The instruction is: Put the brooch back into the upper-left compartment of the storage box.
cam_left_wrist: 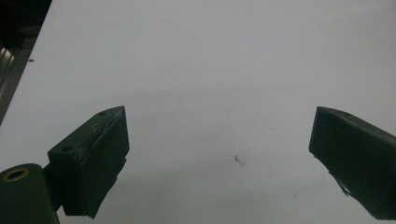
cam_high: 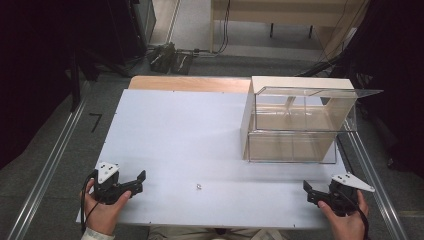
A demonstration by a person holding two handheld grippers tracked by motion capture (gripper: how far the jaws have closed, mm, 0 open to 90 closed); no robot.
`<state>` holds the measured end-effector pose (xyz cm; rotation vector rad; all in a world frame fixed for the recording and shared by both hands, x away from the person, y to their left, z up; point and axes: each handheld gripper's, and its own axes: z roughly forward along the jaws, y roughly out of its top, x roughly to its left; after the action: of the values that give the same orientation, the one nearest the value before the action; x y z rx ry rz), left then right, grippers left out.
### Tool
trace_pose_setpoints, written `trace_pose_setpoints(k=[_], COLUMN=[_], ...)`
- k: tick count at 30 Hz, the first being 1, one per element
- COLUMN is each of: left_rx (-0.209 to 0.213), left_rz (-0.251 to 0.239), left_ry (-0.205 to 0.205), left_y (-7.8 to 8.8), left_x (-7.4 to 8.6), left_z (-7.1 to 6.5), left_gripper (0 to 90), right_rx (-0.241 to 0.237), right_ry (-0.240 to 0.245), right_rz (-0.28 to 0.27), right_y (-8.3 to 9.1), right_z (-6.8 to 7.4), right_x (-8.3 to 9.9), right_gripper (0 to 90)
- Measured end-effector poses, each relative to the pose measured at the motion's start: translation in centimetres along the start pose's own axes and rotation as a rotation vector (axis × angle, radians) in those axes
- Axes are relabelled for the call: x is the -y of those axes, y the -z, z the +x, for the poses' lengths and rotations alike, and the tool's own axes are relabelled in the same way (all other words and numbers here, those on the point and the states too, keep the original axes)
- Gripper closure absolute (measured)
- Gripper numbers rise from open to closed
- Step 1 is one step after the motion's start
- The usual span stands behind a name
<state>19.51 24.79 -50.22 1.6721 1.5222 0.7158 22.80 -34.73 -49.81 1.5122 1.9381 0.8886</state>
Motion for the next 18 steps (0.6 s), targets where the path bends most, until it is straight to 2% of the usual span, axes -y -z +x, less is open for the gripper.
trace_pose_setpoints(k=[4,18], left_rx=[0.011,0.027], left_rz=[-0.002,0.007], left_ry=[0.006,-0.008], left_y=[0.0,-0.53], left_x=[-0.04,-0.18], left_z=[-0.16,-0.89], left_gripper=[6.9,6.9], right_rx=[-0.002,-0.009], right_ry=[0.021,0.024], right_rz=[-0.002,0.009], right_y=[0.09,-0.08], right_z=[0.42,0.66], right_x=[0.0,-0.03], right_gripper=[0.0,0.0])
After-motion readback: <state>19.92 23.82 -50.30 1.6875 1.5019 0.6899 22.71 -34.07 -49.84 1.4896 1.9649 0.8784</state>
